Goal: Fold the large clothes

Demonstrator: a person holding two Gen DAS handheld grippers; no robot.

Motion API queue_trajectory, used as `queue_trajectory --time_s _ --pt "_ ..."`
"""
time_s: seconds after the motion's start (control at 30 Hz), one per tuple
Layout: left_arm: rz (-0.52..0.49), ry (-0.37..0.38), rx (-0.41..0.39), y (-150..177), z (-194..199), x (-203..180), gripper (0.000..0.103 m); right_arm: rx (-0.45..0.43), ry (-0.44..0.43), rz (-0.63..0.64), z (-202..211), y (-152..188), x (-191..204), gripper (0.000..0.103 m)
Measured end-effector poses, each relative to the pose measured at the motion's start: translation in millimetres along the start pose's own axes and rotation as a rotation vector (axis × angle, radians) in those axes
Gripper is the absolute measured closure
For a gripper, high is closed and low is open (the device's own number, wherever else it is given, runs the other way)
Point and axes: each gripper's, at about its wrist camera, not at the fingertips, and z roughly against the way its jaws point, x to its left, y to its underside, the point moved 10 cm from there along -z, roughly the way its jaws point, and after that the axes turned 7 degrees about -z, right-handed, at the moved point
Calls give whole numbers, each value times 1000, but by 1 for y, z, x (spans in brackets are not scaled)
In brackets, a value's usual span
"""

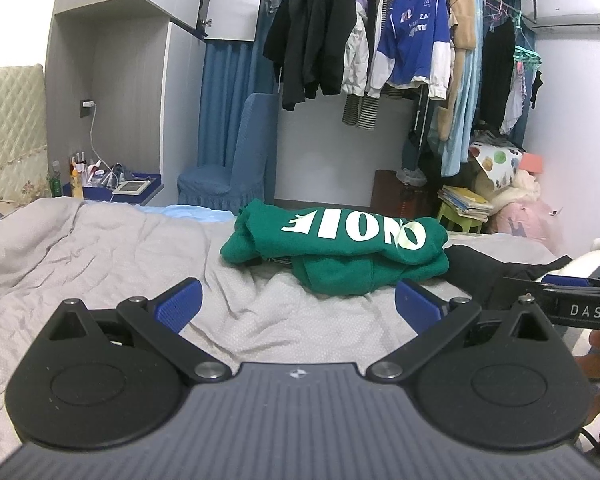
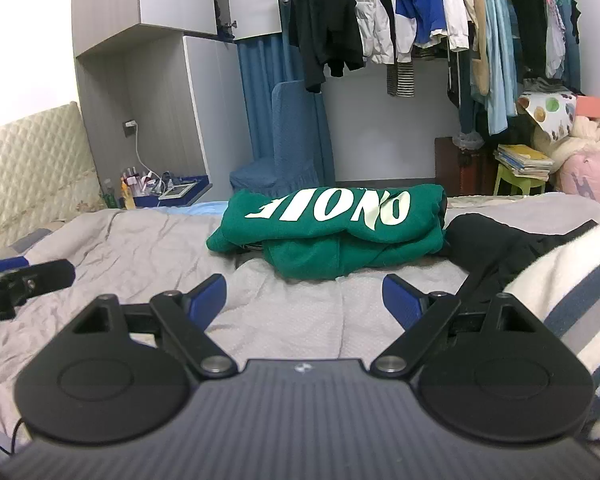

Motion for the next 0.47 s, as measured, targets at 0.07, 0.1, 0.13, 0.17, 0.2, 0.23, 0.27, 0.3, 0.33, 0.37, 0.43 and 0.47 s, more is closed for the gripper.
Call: queue_trajectory --time_s 0.07,0.1,0.13,0.17,0.2,0.23,0.27,0.3,0.33,0.37,0.43,0.47 --pt "-9 -2 -2 0 0 -2 0 -1 -5 -1 1 0 1 17" --pt "-15 -4 -7 0 2 -3 0 0 -5 -1 1 0 2 17" --pt "-18 -7 -10 -1 2 -3 0 1 -4 0 2 1 3 16" --pt "-21 -8 -12 -1 3 -3 0 -1 -4 4 2 0 4 17" --pt "-22 -7 -12 -1 3 -3 0 -4 -2 10 2 0 4 17" --pt "-21 -5 -12 -1 3 -3 0 -5 0 14 2 1 5 16" --pt "-19 -6 -13 -1 3 -3 0 -6 -1 16 2 1 5 16" --pt "-17 -5 -14 -2 4 -3 0 -5 -3 15 2 1 5 16" --pt "-16 -3 -16 -2 4 -4 0 -3 -3 14 2 0 5 16" --pt "-16 -1 -16 -2 5 -4 0 -2 -3 15 2 0 5 16" --pt "-18 -2 -16 -2 5 -5 0 -2 -1 16 2 0 4 17" --pt "-19 -4 -15 -2 5 -5 0 0 0 15 2 1 5 16"
